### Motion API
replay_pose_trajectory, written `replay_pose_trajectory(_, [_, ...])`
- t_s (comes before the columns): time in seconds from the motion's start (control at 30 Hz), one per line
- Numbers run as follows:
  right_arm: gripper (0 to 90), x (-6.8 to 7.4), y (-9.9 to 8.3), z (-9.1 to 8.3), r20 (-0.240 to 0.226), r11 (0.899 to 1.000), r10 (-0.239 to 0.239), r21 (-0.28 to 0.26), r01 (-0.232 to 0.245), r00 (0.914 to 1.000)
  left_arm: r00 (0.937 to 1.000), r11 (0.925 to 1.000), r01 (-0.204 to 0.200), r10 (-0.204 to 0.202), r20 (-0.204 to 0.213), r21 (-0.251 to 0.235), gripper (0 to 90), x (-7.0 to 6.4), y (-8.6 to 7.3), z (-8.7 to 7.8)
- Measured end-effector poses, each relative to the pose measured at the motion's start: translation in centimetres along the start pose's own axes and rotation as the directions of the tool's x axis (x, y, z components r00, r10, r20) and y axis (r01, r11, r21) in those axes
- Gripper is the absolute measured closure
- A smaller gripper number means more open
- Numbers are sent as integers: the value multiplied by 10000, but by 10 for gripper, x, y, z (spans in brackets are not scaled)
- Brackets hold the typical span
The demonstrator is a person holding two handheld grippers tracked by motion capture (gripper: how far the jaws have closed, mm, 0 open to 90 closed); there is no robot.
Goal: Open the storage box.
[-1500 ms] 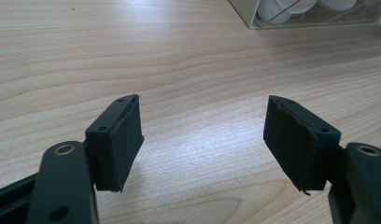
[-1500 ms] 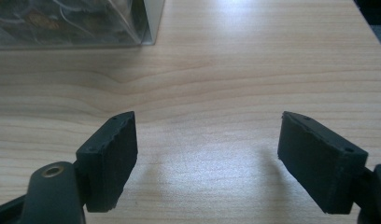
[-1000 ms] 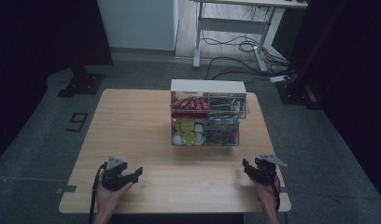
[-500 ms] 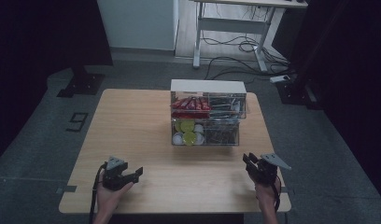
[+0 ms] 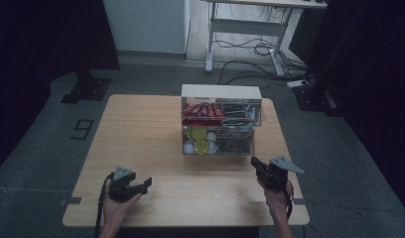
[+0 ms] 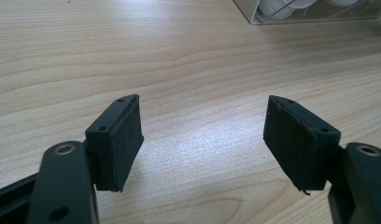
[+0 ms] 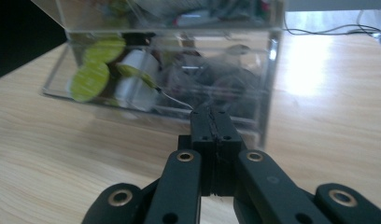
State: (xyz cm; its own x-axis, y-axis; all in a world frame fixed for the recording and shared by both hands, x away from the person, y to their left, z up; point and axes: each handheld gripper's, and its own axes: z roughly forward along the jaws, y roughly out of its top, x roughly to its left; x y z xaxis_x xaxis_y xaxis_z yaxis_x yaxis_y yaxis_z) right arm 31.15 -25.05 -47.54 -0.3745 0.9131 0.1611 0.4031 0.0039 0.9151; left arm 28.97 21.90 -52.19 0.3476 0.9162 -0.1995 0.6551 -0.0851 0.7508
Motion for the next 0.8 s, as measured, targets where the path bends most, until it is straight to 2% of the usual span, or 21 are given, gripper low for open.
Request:
replay_pose_trajectory(0.27, [894, 13, 5, 15, -598, 9999, 97, 55, -94, 9982, 10000, 10000, -54, 54, 26, 68, 284, -3, -1, 1])
replay_pose_trajectory(0.57, [894, 27, 8, 43, -1051, 9992, 88, 393, -46, 9944, 10000, 10000, 37, -37, 25, 13, 284, 0, 0, -1])
replay_pose_trajectory(0.8, [893, 33, 3, 49, -1292, 9983, 54, 580, 21, 9916, 10000, 10000, -14, 14, 36, 55, 284, -1, -1, 0])
